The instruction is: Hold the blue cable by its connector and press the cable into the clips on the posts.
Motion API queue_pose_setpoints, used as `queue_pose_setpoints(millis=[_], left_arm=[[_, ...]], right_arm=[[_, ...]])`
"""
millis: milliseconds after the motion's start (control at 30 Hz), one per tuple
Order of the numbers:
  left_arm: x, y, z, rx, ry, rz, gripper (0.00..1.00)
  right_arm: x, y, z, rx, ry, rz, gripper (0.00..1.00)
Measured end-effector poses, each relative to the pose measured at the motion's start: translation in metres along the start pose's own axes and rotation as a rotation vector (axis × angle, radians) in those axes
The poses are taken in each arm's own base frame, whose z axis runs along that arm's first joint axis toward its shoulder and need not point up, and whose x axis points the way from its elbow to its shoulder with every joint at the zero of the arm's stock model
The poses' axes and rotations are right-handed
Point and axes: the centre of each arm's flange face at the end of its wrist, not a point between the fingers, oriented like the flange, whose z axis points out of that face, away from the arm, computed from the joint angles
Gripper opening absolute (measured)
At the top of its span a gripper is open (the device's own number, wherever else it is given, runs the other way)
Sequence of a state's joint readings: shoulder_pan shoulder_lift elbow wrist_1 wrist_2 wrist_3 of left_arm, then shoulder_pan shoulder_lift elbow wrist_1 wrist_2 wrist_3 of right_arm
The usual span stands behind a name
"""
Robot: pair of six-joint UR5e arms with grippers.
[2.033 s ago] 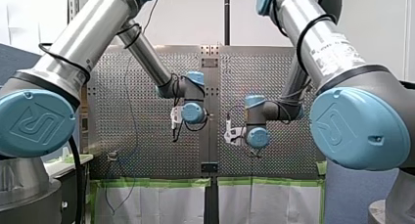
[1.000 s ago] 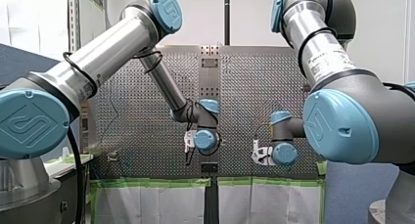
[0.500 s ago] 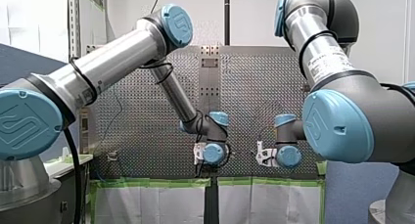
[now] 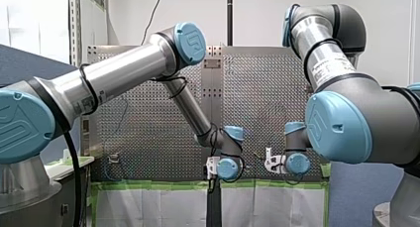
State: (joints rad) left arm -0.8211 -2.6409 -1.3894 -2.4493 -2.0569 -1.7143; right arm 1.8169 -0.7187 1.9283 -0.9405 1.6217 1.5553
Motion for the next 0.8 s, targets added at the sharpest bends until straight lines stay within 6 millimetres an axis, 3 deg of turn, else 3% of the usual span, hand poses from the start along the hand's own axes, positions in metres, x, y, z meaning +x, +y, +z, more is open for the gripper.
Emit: queue_pose_setpoints(millis=[133,400,800], left_arm=[[0.009,-0.007,0.009,0.004,-0.006,-0.028,0.0],[0.001,-0.011,0.019,-0.022,-0.034,-0.056,0.0],[-0.001,-0.014,0.022,-0.054,-0.077,-0.079,0.0]], right_arm=[[0.005,0.003,0.009,0.012,0.015,-0.024,0.0],[0.006,0.011,0.017,0.029,0.024,-0.035,0.0],[-0.034,0.024,0.035,0.078,0.002,-0.04,0.0]])
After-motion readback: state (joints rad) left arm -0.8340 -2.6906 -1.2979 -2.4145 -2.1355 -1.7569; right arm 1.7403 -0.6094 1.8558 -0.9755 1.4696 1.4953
